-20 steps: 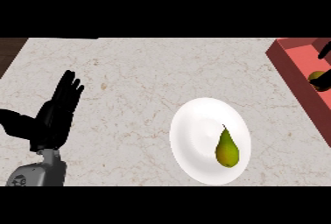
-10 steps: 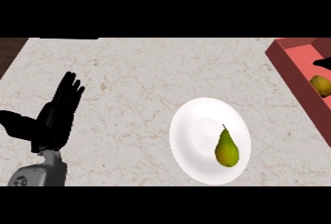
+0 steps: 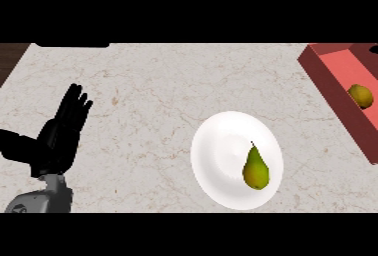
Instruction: Pick the lemon from the plate and place it in the cardboard box
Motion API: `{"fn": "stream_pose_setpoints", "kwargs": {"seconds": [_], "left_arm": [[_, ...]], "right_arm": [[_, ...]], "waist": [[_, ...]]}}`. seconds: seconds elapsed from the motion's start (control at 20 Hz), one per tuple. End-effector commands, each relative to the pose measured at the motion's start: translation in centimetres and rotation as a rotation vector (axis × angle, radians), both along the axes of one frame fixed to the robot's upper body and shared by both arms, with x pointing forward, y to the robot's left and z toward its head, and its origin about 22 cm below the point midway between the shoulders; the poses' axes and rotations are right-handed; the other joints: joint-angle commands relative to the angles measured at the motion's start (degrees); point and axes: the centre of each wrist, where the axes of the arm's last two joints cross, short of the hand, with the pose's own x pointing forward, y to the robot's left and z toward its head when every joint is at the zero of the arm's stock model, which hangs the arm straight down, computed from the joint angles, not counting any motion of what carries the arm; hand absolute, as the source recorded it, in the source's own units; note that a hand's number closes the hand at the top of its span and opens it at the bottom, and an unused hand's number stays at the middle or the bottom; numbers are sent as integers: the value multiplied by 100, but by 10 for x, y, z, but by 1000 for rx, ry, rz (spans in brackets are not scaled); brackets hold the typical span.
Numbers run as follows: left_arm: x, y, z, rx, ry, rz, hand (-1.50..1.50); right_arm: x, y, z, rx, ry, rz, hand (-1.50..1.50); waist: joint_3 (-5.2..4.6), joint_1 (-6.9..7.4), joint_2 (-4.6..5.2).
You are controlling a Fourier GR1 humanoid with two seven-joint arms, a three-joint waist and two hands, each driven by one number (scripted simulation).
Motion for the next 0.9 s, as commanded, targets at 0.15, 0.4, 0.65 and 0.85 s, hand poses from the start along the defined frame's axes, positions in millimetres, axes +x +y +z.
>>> {"fn": "stream_pose_setpoints", "kwargs": {"seconds": [0.15, 0.4, 0.65, 0.85], "left_arm": [[4, -17, 1, -9, 10, -10, 0], [-4, -3, 2, -3, 8, 9, 0], [2, -5, -1, -4, 7, -4, 0], [11, -3, 10, -12, 16, 16, 0]], "right_arm": [[-12, -21, -5, 249, -153, 28, -150], [-49, -68, -7, 264, -202, -39, -150], [-65, -76, -40, 262, -225, -42, -150], [-91, -105, -27, 278, -244, -56, -150]], "waist": [[-6, -27, -6], [-5, 2, 3], [-3, 26, 17], [1, 30, 22]]}}
